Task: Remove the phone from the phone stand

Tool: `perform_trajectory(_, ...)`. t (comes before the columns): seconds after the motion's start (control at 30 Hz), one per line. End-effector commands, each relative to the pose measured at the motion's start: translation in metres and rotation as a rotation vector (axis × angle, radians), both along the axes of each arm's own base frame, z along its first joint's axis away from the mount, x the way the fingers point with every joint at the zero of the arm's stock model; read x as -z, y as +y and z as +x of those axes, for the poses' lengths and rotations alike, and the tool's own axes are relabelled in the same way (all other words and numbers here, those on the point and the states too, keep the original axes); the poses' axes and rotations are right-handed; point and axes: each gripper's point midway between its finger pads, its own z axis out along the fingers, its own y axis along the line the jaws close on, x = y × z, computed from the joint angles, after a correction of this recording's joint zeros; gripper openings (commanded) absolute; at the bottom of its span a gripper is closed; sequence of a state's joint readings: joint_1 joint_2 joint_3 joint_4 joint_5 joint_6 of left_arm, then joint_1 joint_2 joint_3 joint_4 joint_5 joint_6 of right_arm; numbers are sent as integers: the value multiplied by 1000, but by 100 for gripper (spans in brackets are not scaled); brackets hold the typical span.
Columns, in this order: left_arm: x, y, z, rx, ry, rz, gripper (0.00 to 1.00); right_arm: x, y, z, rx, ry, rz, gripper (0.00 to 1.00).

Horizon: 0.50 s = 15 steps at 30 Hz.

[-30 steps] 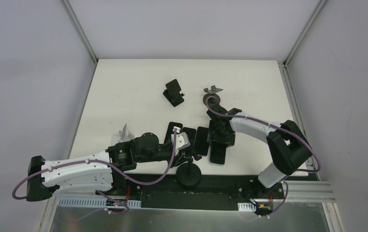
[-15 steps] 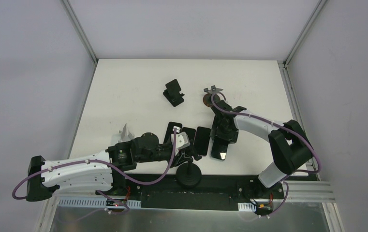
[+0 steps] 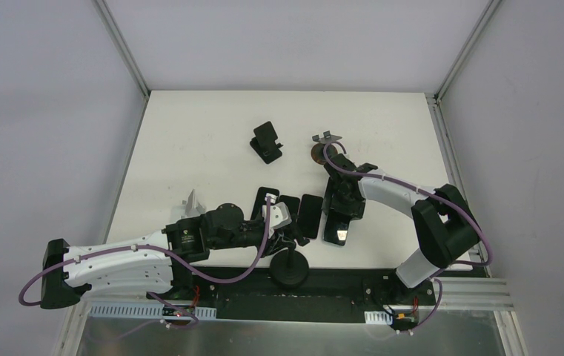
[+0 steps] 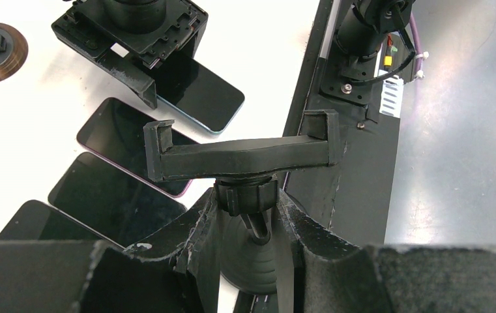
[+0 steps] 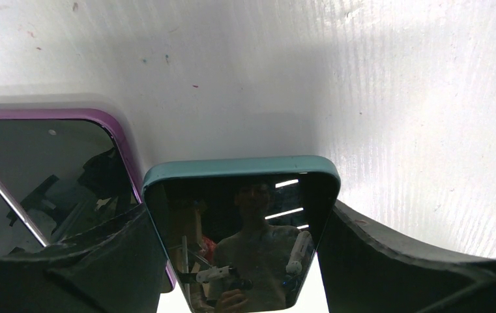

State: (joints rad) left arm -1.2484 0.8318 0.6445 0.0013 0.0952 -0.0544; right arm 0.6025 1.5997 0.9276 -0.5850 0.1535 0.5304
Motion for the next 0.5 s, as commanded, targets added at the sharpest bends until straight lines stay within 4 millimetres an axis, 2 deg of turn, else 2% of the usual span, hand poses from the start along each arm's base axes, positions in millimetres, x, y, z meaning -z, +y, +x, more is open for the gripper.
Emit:
perform_trajectory(0.0,-36,-7,8,-23,-36,-96,0,20,4,-6,10,24,16,55)
perform_trajectory(0.1,-37,-7,9,-29,-39,-97,0,19,4,-7,17,20,21,64)
perform_trajectory(0.33,-38,-5,11,-42,-40,-100,0,13,7,-7,22,12,43,74)
perform_trajectory(0.47,-41,-5,13,-55,-46,-107,0,5,7,-7,26,-5,55,85)
